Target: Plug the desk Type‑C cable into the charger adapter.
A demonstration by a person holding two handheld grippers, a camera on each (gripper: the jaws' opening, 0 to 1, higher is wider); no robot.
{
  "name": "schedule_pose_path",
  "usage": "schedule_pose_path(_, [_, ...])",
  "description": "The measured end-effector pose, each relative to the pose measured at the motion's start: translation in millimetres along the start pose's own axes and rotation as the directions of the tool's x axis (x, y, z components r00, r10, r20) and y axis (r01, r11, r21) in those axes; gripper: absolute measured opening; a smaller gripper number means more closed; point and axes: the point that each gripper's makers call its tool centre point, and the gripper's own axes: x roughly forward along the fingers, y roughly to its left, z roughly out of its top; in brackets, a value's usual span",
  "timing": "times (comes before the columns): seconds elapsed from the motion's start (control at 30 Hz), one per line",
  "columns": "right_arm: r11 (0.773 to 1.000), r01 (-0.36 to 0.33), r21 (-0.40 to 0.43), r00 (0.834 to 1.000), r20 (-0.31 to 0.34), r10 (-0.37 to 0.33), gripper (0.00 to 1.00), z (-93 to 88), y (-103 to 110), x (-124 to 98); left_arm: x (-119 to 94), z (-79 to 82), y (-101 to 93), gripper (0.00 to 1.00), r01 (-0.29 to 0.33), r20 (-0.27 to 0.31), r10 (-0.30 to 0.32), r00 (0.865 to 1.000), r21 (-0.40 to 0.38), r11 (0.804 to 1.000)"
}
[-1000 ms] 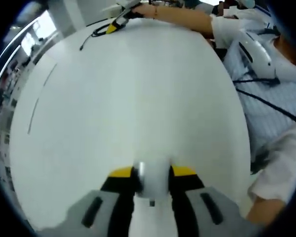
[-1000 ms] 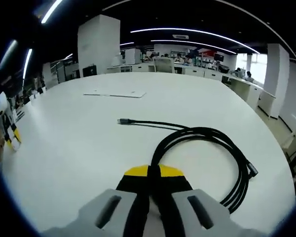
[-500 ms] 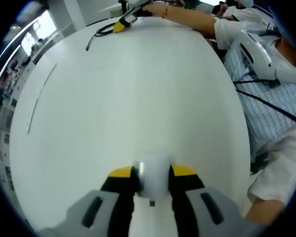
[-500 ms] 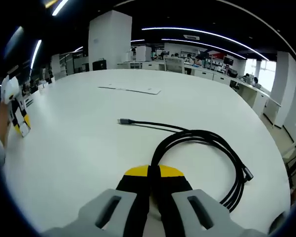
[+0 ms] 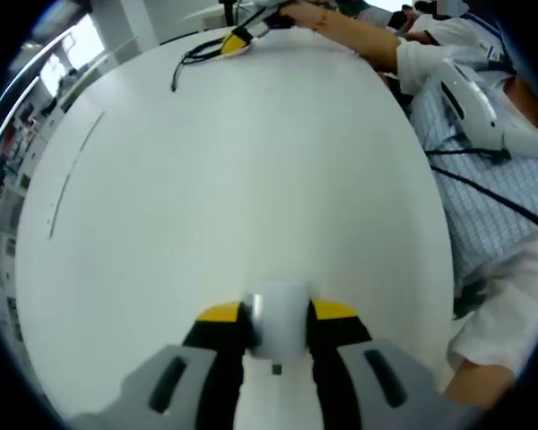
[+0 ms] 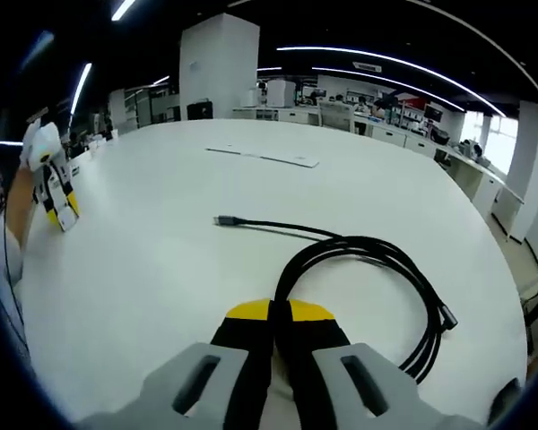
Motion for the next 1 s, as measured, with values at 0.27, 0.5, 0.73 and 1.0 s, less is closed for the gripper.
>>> schedule_pose_path(0.27, [0.999,-0.045,-0.016,0.999,0.008,0.045,0.02,-6.3,21,-17,0,0.2,-1.5,0.26,-0.001,0.004,0.001,1.000,-0.003,1.000])
schedule_pose_path(0.5, [0.994,-0.058,-0.089,0.998,0.003,0.059,0.02,-16.1,45,-33,0,0.5,-3.7,0.26,-0.002,0.005,0.002,1.000,-0.006,1.000])
schedule_pose_path(0.73, [0.986,-0.097,-0.133,0.995,0.013,0.099,0.02,-25.6,74,-49,-1,0.2,-2.6,0.26,0.001,0.002,-0.001,1.000,-0.007,1.000])
schedule_pose_path(1.0, [0.979,-0.110,-0.174,0.994,0.007,0.113,0.03,-38.1,91,-59,0,0.5,0.4,0.26,0.001,0.003,-0.001,1.000,-0.010,1.000])
